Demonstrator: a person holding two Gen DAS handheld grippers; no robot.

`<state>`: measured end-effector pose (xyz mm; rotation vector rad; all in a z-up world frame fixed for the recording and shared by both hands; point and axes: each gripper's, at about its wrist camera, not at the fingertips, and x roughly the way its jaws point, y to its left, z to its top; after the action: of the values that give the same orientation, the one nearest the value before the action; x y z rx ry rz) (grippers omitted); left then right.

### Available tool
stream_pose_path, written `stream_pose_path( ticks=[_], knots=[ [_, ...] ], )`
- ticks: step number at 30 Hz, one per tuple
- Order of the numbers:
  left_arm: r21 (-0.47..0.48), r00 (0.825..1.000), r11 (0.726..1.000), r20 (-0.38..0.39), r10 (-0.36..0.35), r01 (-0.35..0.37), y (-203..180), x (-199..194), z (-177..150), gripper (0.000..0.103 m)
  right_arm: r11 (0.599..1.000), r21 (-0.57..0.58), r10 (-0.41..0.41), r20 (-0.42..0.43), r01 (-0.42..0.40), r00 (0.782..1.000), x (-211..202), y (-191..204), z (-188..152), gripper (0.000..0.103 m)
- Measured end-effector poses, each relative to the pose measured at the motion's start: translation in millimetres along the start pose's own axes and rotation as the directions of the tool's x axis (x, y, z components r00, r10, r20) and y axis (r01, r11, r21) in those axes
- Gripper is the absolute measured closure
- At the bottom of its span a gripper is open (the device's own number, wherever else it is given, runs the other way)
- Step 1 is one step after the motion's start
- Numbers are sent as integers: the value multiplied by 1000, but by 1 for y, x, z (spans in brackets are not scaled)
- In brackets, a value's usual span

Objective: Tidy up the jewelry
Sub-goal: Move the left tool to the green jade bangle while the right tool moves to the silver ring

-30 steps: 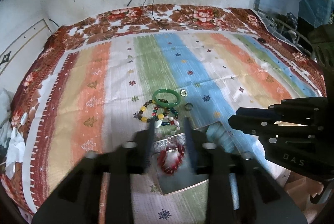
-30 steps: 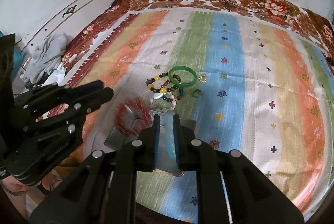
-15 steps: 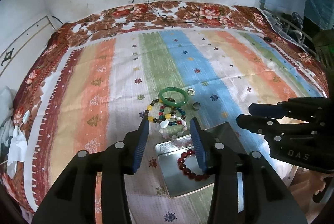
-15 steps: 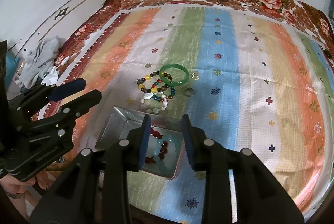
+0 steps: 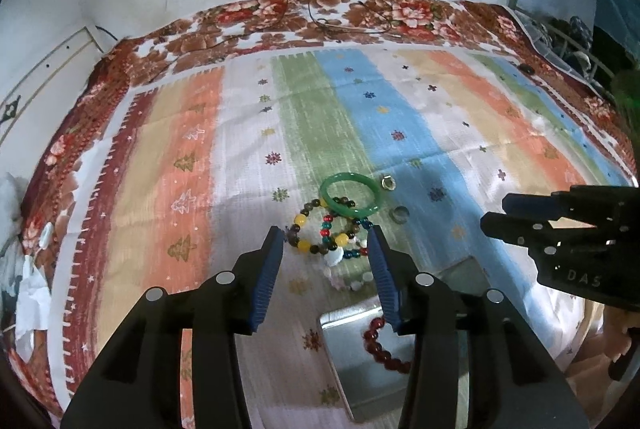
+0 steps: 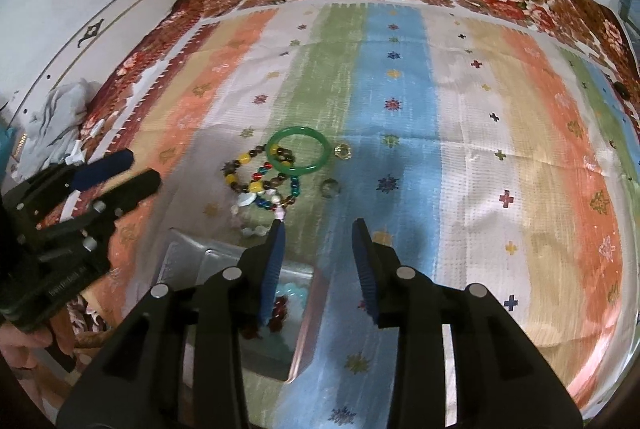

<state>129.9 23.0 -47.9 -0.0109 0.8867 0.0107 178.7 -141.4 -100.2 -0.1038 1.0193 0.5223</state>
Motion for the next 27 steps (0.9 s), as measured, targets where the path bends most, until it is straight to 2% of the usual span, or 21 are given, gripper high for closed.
stream_pose_path(
  ticks=[6,11,18,27],
  knots=[
    [-35,999,999,-38,-27,25,13,18,5,59,1000,-9,-13,-23,12,1000,15,-5,7,60],
    [2,999,1000,-40,7,-7,12,31,11,59,999,-33,-28,-38,26,999,27,-6,11,59],
    [25,999,999,-38,-19,20,9,35,18,56,999,-38,-25,-52,23,998,45,-10,19,58],
    [68,999,998,-54,4,0,4,51,24,53,998,-47,-35,-89,31,995,74,-15,32,57]
  ],
)
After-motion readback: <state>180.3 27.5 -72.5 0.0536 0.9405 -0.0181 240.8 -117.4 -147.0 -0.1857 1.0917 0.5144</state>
